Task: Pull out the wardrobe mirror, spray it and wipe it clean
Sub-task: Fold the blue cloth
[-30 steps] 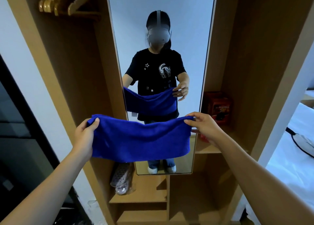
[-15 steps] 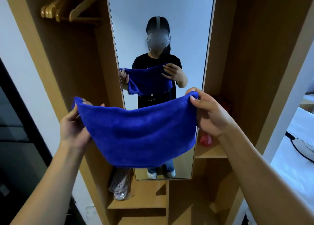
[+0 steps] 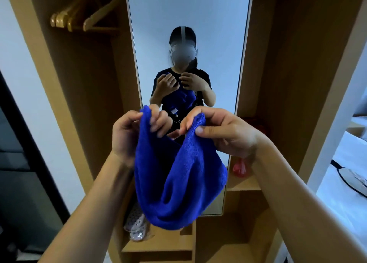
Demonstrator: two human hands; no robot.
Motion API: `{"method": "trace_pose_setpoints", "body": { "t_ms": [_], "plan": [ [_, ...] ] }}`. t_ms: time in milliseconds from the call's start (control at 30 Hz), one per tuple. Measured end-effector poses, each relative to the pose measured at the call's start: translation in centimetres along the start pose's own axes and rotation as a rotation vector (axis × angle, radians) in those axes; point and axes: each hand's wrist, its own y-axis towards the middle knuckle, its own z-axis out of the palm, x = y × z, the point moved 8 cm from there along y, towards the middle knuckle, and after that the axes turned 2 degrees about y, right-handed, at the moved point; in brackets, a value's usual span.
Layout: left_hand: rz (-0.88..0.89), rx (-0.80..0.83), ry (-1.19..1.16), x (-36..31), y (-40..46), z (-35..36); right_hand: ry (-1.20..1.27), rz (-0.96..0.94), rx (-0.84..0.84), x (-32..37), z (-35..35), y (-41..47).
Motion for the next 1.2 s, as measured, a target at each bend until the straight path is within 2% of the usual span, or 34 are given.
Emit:
{"method": "trace_pose_setpoints", "body": {
  "t_ms": [167,267,500,700,800,900,1000,1033,1100,1200],
  "plan": [
    [0.028,-0.093,0.219,0.7,0.3,0.8,-0.254,-0.035,-0.149,-0.3,-1.2,0.0],
    [0.002,-0.133,0.272,1.0,0.2,0.9,-0.363,-0.007,-0.164,-0.4,-1.3,0.1],
    [-0.171,-0.130,0.306,2.0,0.3,0.4,-0.295,0.043,-0.116,-0.7,-0.7,-0.2],
    [-0.308,-0.015,0.299,3.2,-0.3,-0.7,-0.289,0.143,-0.100,-2.2,-0.8,-0.4],
    [-0.335,-0.077,0.343,4.0,-0.7,-0.8,-0.276,0.169,-0.126,-2.5,-1.3,-0.8],
    [-0.196,-0.282,0.505,4.1,-1.1,-1.7,-0.256,0.163,-0.173,-3.0,-2.6,-1.5],
    [0.177,-0.612,0.745,2.6,-3.6,-2.9,-0.161,0.138,-0.250,-3.3,-3.5,-2.1],
    [0.285,-0.640,0.878,2.3,-4.5,-2.4,-0.135,0.125,-0.277,-3.2,-3.9,-2.2],
    [0.379,-0.542,1.084,2.9,-5.2,-0.7,-0.131,0.092,-0.322,-3.2,-4.5,-2.3],
    [0.357,-0.404,1.152,4.0,-4.8,0.6,-0.170,0.039,-0.389,-3.6,-5.3,-2.1]
  ]
}}
